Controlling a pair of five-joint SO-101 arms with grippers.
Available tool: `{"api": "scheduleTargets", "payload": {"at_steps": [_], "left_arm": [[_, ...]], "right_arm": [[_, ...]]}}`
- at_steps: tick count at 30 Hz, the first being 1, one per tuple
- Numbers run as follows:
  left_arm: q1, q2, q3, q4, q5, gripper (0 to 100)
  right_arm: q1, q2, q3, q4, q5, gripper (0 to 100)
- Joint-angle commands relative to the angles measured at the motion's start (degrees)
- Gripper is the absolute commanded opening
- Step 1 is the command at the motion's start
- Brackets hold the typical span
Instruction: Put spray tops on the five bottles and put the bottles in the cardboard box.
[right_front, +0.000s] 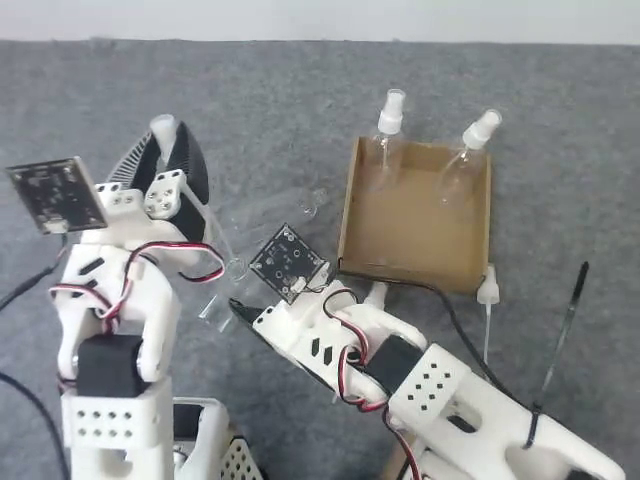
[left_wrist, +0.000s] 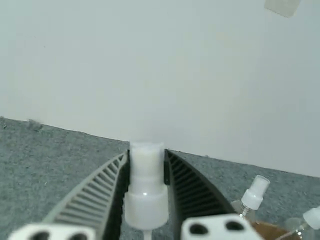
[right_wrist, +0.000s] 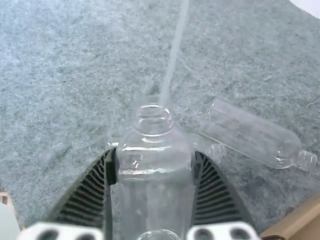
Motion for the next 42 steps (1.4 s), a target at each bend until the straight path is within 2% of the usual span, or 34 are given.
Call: {"api": "scheduleTargets", "payload": {"at_steps": [1,6,8,14,21,24,27,32,38,42], "left_arm": [[2.5,-1.5,-4.4,4.4,0.1,2],[6.1,-1.5,-4.9,12.4,-0.4,2],[6.9,-1.5,-4.7,14.1,-3.1,2],[10.3,-1.5,-4.7,18.7,-7.5,2],[15.5,-1.1,-4.0,19.8,-9.1,3],[16.4,-1.1,-3.7,19.8,-10.6,7],[16.1,-1.1,-5.1,19.7,-10.7,13],[15.8,-1.0,-10.4,19.7,-13.2,13],[6.5,2.0,-13.8,17.3,-13.2,13],[5.5,10.3,-13.8,17.7,-14.9,13]], "right_arm": [[-0.1,-1.3,-0.4,-2.3,-0.7,0.6],[1.5,-1.7,0.9,-5.1,-0.8,0.6],[3.1,-1.7,0.9,-5.5,-1.0,0.6],[8.0,-5.6,0.9,-5.5,-6.3,0.6],[9.1,-11.1,4.0,-5.5,-6.2,0.6],[9.2,-11.2,4.2,-5.5,-6.2,0.6],[9.0,-10.9,4.2,-5.5,-6.2,0.6],[9.0,-10.9,4.4,-5.5,-6.2,0.6],[9.0,-10.9,4.4,-5.5,-6.2,0.6],[9.0,-10.9,4.4,-5.5,-6.2,0.6]]}}
